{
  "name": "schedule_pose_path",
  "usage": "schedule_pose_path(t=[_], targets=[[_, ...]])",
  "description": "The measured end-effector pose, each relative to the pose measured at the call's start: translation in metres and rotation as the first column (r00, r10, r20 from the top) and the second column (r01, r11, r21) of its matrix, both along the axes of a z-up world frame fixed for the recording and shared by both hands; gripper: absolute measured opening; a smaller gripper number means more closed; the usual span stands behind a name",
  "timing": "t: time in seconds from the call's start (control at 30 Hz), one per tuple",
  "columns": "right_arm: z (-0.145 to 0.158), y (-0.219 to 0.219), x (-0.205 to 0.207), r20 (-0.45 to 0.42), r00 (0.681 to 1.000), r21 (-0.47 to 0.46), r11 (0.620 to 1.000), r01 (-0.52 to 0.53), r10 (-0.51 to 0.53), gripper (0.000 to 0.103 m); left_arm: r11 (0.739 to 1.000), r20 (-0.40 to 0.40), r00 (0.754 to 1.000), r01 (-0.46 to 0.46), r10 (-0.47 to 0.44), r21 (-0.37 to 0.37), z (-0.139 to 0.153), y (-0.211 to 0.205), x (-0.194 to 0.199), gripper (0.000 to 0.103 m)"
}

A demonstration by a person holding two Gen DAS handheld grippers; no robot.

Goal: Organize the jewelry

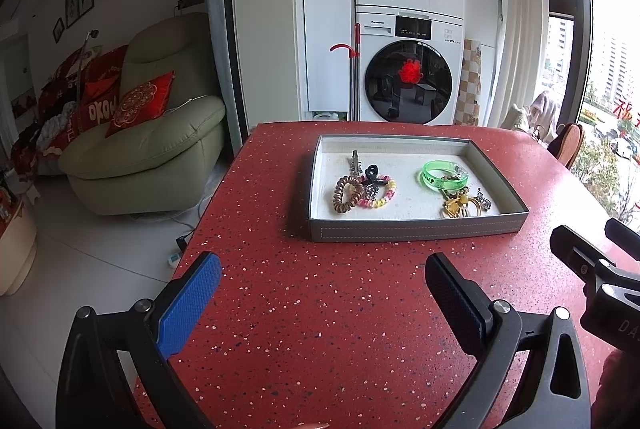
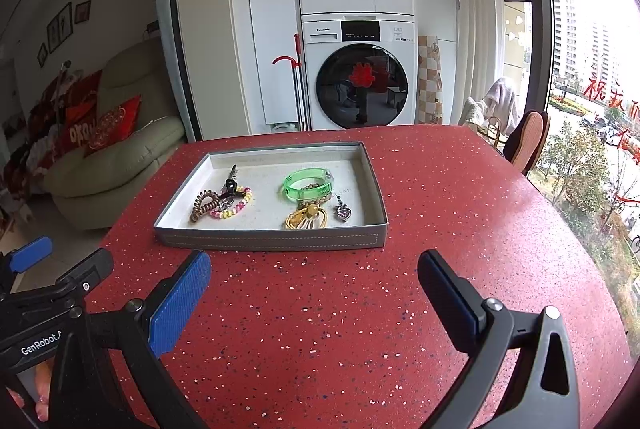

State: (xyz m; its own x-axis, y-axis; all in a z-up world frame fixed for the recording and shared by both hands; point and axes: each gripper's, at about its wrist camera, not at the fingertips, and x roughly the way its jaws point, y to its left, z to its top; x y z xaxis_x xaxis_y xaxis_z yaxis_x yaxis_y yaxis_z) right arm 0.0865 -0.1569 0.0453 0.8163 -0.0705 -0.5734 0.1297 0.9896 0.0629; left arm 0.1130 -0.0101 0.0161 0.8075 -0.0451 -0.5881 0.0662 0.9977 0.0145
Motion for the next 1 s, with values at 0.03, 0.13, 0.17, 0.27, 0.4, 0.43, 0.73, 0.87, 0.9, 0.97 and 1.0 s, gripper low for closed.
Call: schedule_pose_path(t=[0.03,0.13,0.17,0.27,0.4,0.43,0.73,0.87,0.9,0.97,1.0], targets=[[0.0004,0.0001,0.0008,-0.002,1.0,0.001,1.0,-0.001,0.001,0.103,1.0,0.001,1.0,-0.001,0.001,-0.001,0.0002,0.0004,-0.0002,0.103],[0.0002,-0.0008,0.0025,-0.008,1.0,0.007,1.0,0.002,-0.002,0.103,1.0,0.0,1.0,-0.002,0.002,0.0,0.0002,0.0005,0.0004,0.103],[0.0002,-0.0014,0.0028,-0.009,1.0,0.009,1.0,0.003,-0.003,0.103,1.0,0.0,1.0,-0.003,0.003,0.0,0.0001,0.0009,0.0008,0.103],[0.0004,-0.0011,0.003,-0.011,1.0,0.005,1.0,0.005,-0.005,0.103,1.0,-0.003,1.0,-0.007,0.007,0.0,-0.0001,0.0019,0.0014,0.103],[0.001,0.0001,0.0036,-0.014,1.0,-0.005,1.0,0.005,-0.005,0.103,1.0,-0.003,1.0,-0.008,0.008,0.004,0.0002,0.0015,0.0012,0.103],[0.0011,0.0004,0.0034,-0.014,1.0,-0.008,1.0,0.005,-0.005,0.103,1.0,-0.003,1.0,-0.007,0.007,0.005,0.0002,0.0012,0.001,0.103],[0.0013,0.0011,0.0036,-0.015,1.0,-0.01,1.0,0.006,-0.006,0.103,1.0,-0.002,1.0,-0.008,0.008,0.009,0.0005,0.0016,0.0013,0.103],[0.0013,0.001,0.0036,-0.015,1.0,-0.01,1.0,0.006,-0.007,0.103,1.0,-0.002,1.0,-0.008,0.008,0.008,0.0006,0.0014,0.0015,0.103],[0.0013,0.001,0.0036,-0.015,1.0,-0.01,1.0,0.006,-0.006,0.103,1.0,-0.002,1.0,-0.009,0.009,0.008,0.0007,0.0017,0.0015,0.103],[0.0013,0.0011,0.0036,-0.015,1.0,-0.011,1.0,0.006,-0.006,0.103,1.0,-0.002,1.0,-0.009,0.009,0.008,0.0007,0.0016,0.0016,0.103],[0.0013,0.0011,0.0037,-0.015,1.0,-0.012,1.0,0.006,-0.006,0.103,1.0,-0.002,1.0,-0.009,0.009,0.008,0.0007,0.0018,0.0016,0.103]])
